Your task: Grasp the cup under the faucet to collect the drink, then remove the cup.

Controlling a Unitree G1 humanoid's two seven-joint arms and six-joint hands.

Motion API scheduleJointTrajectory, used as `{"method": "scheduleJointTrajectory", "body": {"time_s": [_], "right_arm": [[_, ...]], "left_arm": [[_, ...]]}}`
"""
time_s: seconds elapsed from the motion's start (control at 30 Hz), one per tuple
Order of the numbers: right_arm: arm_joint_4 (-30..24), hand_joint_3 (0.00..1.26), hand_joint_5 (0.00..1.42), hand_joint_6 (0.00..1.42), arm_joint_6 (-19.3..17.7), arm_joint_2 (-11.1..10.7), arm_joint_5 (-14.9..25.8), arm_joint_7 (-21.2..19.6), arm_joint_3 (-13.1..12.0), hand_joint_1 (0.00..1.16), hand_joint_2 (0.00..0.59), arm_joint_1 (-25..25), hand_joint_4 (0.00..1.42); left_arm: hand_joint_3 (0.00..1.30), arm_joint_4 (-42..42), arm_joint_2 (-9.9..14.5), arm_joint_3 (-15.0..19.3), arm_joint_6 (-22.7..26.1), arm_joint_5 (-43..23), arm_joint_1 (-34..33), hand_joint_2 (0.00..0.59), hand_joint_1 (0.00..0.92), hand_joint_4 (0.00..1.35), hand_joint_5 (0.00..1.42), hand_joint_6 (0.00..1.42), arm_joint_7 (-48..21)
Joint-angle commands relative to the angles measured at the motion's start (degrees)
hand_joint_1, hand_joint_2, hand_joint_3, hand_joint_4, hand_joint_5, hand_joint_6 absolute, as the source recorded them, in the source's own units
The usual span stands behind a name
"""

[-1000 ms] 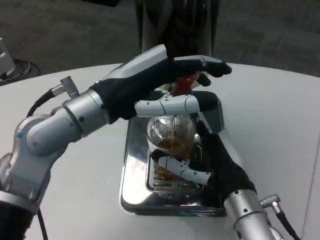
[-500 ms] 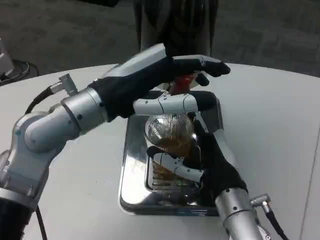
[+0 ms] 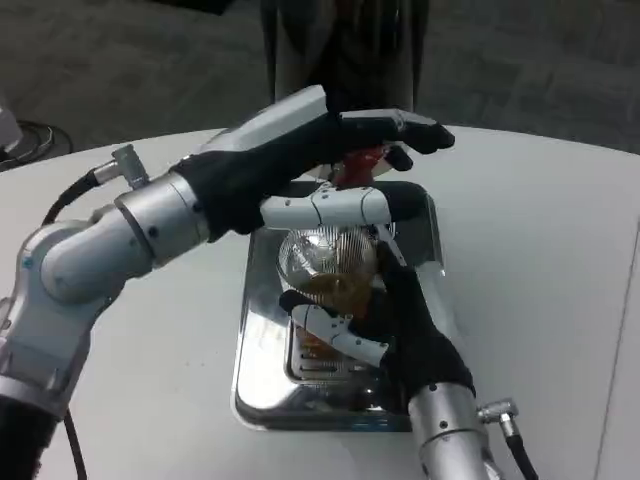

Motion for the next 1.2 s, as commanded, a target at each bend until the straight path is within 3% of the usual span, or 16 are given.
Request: {"method": "scheduleJointTrajectory", "body": {"time_s": [0.03,0.57,0.87,1.2], "right_arm": [[1.8,0.15,0.22,0.05,-1.9,2.3,-0.6,-2.5,1.0,0.69,0.204,-0.3,0.21],[7.4,0.46,0.51,0.27,-6.8,6.3,0.4,-12.9,1.0,0.78,0.237,-0.6,0.52],[7.4,0.65,0.7,0.37,-7.4,6.4,0.9,-15.6,1.2,0.82,0.222,0.2,0.7],[6.3,0.75,0.83,0.45,-7.3,5.8,0.9,-16.6,1.1,0.82,0.201,0.8,0.82]], "left_arm": [[0.26,0.0,1.5,0.8,0.9,0.6,0.8,0.102,0.0,0.21,0.28,0.32,-0.5],[0.27,0.9,2.3,1.0,0.6,0.5,1.4,0.103,0.0,0.22,0.29,0.32,-0.6],[0.28,0.4,1.5,4.0,-1.4,-2.1,2.6,0.1,0.0,0.23,0.32,0.32,1.6],[0.28,-1.4,-0.4,7.9,-2.4,-4.9,2.1,0.091,0.0,0.26,0.39,0.35,3.7]]}}
